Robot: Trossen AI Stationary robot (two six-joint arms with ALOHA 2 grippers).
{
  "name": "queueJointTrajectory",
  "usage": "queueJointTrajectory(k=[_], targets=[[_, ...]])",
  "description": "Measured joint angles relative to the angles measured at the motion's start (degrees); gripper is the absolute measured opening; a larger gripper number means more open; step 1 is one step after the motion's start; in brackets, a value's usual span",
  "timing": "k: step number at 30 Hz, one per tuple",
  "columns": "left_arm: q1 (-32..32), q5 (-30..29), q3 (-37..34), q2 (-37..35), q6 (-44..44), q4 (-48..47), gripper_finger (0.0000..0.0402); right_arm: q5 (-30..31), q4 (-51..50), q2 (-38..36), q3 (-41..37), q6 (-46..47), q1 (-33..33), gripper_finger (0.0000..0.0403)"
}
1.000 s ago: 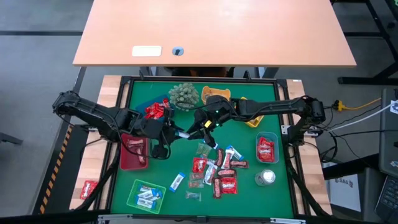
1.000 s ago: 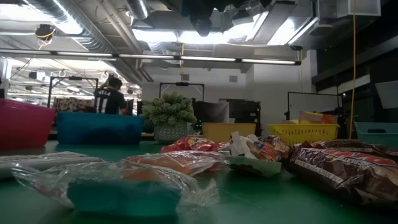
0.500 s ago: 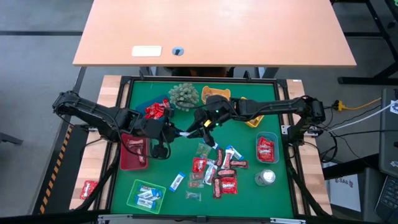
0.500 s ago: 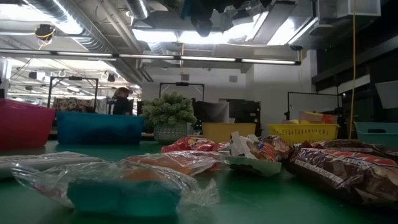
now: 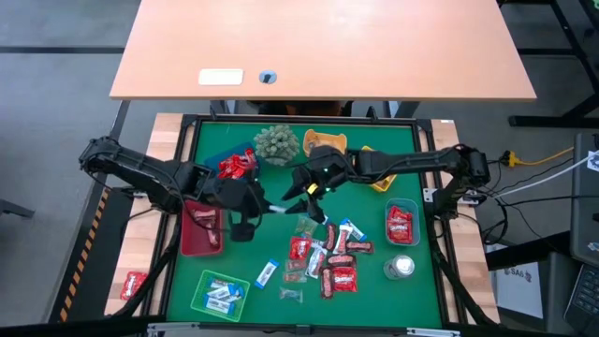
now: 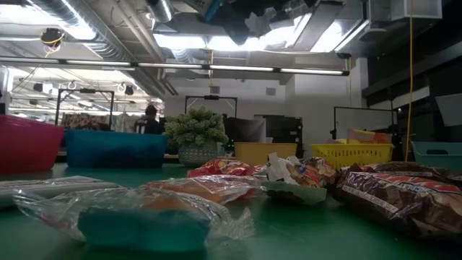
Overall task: Sort candy
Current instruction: Put the white-blue chocolate into the green bin
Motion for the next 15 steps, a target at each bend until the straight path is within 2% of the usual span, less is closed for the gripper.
queueJointTrajectory(k=[7, 11, 15], targets=[[-3.23, 13.16, 0.00, -0.02, -24.41, -9.10, 0.0016, 0.78, -10.09, 0.00, 0.00, -0.22, -0.26, 0.0210], [-7.54, 15.41, 0.00, 0.13, -37.53, -14.09, 0.0016, 0.65, -15.24, 0.00, -0.02, -2.70, -0.04, 0.0211], [-12.17, 14.66, 0.00, 0.27, -47.36, -15.71, 0.0016, 3.02, -18.71, 0.00, -0.02, -7.06, -0.13, 0.0211]])
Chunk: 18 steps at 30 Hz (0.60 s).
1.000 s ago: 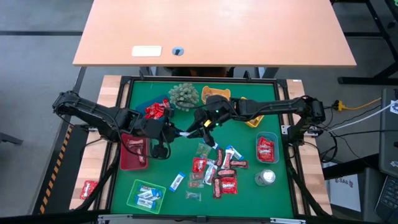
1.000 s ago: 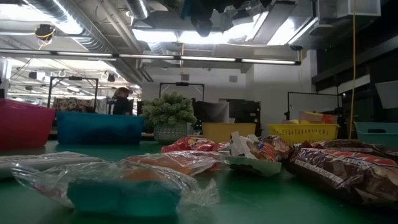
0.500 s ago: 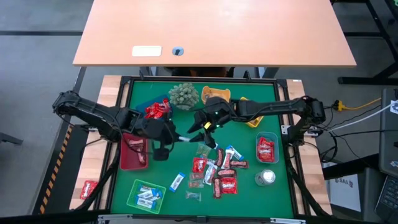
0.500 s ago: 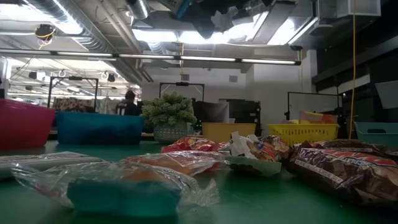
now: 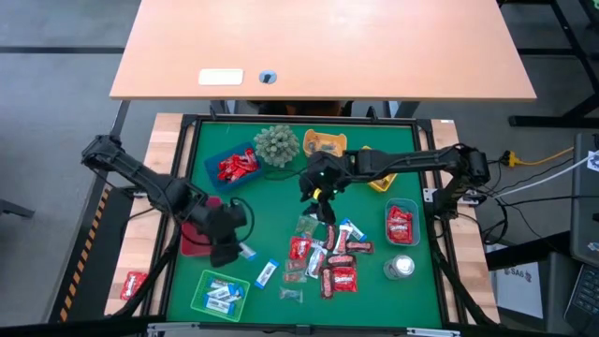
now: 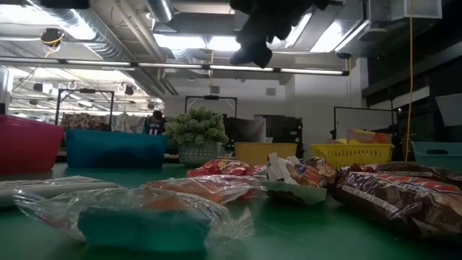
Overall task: Sort candy
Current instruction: Put the white-blue chocolate into the green bin
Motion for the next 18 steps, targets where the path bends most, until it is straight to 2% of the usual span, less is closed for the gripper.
queueJointTrajectory(k=[6, 12, 18], targets=[[-5.72, -2.86, 0.02, 0.59, -12.49, -0.08, 0.0016, 5.93, -1.26, 0.00, 0.00, -2.17, 0.00, 0.0211], [-9.06, -4.22, 0.02, 1.36, -23.88, -2.49, 0.0022, 8.56, -2.67, 0.00, 0.00, -2.21, 0.02, 0.0211], [-11.34, -4.07, 0.00, 4.43, -25.76, -4.13, 0.0023, 8.74, -6.70, 0.00, -1.04, -1.80, 0.04, 0.0211]])
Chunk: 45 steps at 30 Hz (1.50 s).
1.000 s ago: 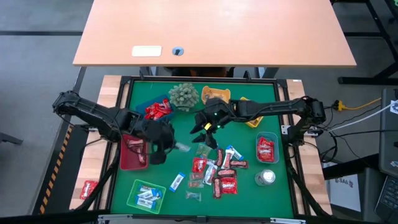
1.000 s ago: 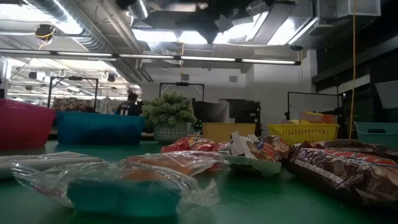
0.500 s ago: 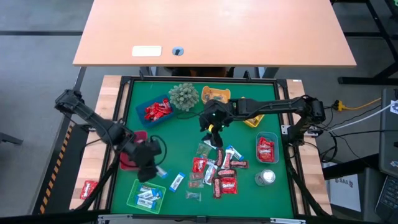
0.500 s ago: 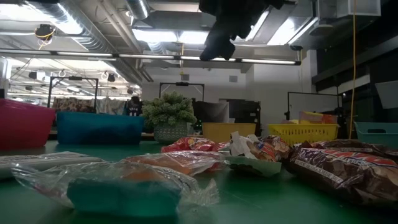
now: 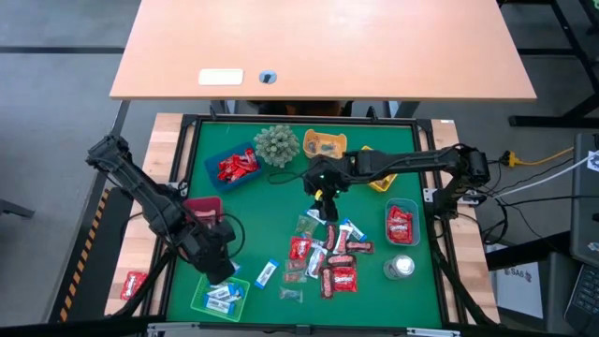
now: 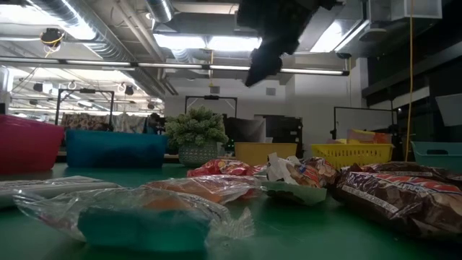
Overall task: Sort candy
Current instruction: Put the white-blue chocolate into the green bin
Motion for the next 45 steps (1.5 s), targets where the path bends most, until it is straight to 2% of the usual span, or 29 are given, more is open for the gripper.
queueJointTrajectory(k=[9, 16, 21, 27, 32, 37, 45], targets=[[-0.30, 0.73, 0.00, 4.14, 0.18, 0.27, 0.0023, 0.00, -0.61, 0.00, -7.06, 0.19, 0.07, 0.0211], [-1.66, 12.12, 0.00, 4.58, -5.75, 2.10, 0.0023, 0.00, 0.04, 0.02, -10.42, 1.56, 0.07, 0.0211], [-3.82, 12.88, 0.00, 4.58, -7.89, 2.74, 0.0026, -0.02, 0.55, 0.02, -11.20, 1.56, 0.07, 0.0211], [-4.53, 15.14, 0.00, 4.58, -14.13, 2.66, 0.0068, -0.02, 0.74, 0.02, -11.20, 1.41, 0.04, 0.0211], [-4.80, 14.89, 0.00, 4.82, -14.88, 2.62, 0.0115, 1.49, 2.71, 0.02, -11.20, 1.60, 0.07, 0.0211], [-4.73, 7.46, 0.00, 4.82, -14.23, 2.64, 0.0145, 6.19, 2.95, 0.02, -11.20, 5.87, 0.07, 0.0211], [-3.22, -12.94, 0.00, 4.82, -2.90, 3.23, 0.0149, 7.32, 2.62, 0.07, -13.29, 11.73, 1.56, 0.0211]])
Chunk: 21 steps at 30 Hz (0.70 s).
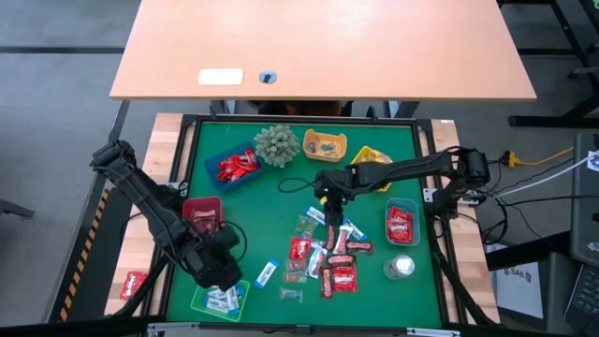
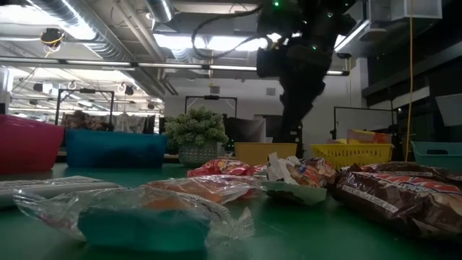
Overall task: Sort candy
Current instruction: Put the white-blue chocolate into the green bin
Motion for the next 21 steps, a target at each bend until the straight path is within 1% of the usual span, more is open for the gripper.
queueJointTrajectory(k=[3, 6, 9, 14, 18, 21], targets=[[1.35, -6.30, 0.00, 0.00, 4.95, 0.00, 0.0148, 0.17, 1.89, 0.02, -2.45, 0.15, 1.94, 0.0211], [3.14, -9.39, 0.00, 0.00, 9.13, 0.00, 0.0148, 2.26, 6.69, 0.04, -5.43, 0.21, 3.92, 0.0211], [4.88, -9.76, 0.00, 0.00, 12.56, 0.00, 0.0148, 5.24, 12.51, 0.04, -7.79, 0.17, 5.52, 0.0211], [7.17, -9.76, 0.00, 0.00, 15.60, 0.03, 0.0148, 11.08, 17.52, 0.04, -10.08, 0.14, 7.29, 0.0211], [8.34, -9.78, 0.00, 0.00, 17.96, 0.02, 0.0148, 11.19, 20.39, 0.22, -11.57, 0.15, 7.67, 0.0211], [8.83, -9.78, 0.00, 0.00, 18.46, 0.02, 0.0148, 10.87, 20.06, 0.89, -11.70, 0.19, 7.64, 0.0211]])
